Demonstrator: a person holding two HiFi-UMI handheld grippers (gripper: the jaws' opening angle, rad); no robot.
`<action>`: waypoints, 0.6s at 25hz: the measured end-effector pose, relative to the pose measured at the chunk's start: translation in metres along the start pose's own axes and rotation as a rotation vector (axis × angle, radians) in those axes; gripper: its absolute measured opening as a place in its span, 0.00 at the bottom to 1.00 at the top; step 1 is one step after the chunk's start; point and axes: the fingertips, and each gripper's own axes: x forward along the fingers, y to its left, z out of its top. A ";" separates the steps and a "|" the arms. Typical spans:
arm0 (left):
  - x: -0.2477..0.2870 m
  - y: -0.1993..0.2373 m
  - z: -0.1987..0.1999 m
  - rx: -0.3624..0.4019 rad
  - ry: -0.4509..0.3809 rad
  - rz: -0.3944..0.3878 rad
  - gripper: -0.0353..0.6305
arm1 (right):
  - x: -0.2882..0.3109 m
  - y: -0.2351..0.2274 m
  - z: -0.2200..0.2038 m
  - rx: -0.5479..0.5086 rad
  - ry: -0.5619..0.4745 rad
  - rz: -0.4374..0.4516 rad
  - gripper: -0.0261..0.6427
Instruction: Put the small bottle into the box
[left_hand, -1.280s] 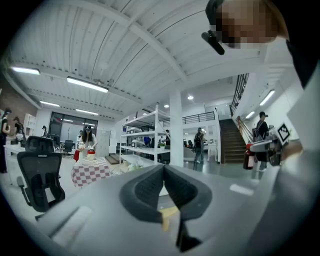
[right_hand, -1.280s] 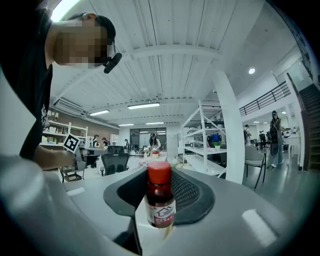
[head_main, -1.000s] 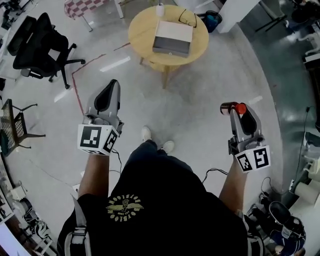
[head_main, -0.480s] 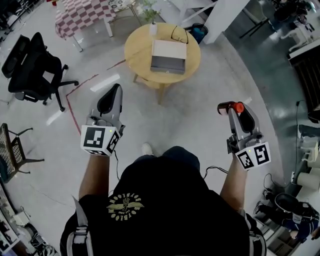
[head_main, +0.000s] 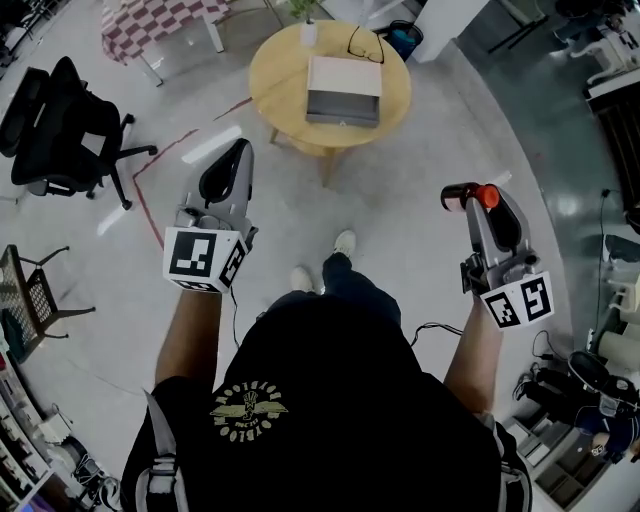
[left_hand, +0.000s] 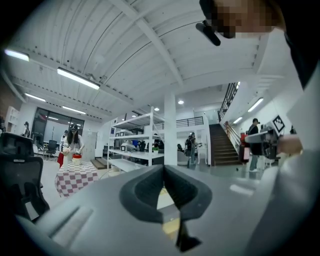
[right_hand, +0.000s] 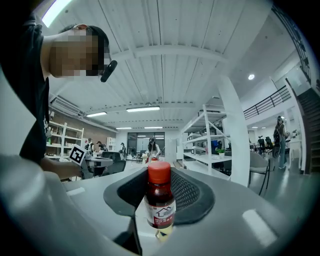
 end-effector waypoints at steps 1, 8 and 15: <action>0.004 -0.003 0.002 0.000 -0.005 -0.005 0.05 | 0.003 -0.001 -0.003 0.004 0.001 0.002 0.26; 0.030 -0.014 0.015 -0.033 -0.023 -0.006 0.05 | 0.017 -0.021 -0.012 0.019 0.016 0.031 0.26; 0.060 -0.022 0.002 -0.045 0.011 0.004 0.05 | 0.027 -0.054 -0.006 0.007 0.006 0.039 0.26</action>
